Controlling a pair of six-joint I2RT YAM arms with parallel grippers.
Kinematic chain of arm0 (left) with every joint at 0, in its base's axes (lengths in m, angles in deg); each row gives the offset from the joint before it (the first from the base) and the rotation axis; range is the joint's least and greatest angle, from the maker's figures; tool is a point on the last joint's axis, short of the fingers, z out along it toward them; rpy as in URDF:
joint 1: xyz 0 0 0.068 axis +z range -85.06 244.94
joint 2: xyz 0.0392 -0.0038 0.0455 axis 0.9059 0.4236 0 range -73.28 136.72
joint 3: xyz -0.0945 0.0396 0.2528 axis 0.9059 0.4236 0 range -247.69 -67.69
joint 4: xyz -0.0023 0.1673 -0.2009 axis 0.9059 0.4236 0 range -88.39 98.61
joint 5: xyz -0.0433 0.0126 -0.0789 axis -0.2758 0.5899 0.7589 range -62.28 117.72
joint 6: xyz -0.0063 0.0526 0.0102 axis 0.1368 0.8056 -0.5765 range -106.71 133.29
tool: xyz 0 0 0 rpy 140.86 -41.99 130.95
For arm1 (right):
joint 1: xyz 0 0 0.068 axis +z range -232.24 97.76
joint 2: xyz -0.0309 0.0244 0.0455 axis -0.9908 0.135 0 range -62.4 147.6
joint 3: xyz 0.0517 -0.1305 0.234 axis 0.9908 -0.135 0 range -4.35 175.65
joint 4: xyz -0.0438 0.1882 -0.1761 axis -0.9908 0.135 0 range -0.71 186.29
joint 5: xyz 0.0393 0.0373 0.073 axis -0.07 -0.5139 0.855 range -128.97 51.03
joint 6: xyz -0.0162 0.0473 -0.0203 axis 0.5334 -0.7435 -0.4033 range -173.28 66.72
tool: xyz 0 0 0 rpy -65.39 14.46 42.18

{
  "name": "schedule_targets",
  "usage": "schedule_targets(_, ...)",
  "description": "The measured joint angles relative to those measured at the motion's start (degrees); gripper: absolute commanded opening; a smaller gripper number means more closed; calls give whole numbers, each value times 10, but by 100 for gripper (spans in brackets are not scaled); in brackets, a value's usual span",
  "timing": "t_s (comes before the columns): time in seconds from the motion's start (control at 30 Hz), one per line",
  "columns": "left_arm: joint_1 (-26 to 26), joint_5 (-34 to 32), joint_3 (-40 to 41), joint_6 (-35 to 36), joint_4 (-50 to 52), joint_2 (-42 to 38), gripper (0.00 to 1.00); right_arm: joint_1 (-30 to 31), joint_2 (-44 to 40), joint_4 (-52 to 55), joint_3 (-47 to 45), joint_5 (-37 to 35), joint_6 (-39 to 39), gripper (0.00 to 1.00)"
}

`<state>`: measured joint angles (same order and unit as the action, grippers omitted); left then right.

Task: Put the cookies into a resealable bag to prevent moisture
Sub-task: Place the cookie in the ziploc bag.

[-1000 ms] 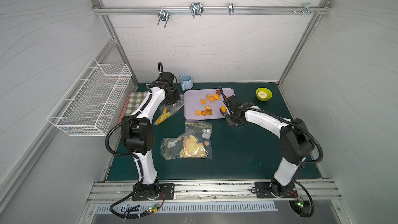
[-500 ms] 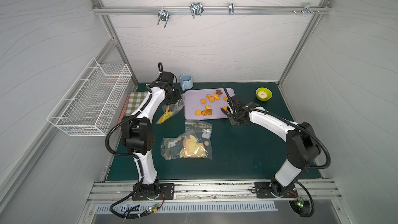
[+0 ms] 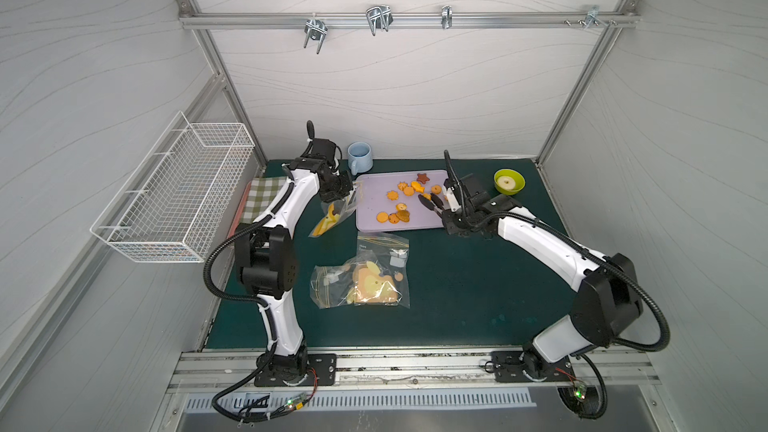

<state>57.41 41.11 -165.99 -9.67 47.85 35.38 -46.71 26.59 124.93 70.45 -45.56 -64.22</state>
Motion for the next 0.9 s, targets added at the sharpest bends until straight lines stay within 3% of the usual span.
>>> schedule_targets(0.4, -4, 17, 1, 0, -4, 0, 0, 47, 78, -17, 169, 141, 5, 36)
schedule_targets(0.63, -5, 27, 1, 0, -7, 0, 0, 69, 164, 4, 233, 159, 20, 35)
schedule_targets(0.9, -5, 34, 1, 0, -8, 0, 0, 76, 182, 31, 245, 159, 33, 36)
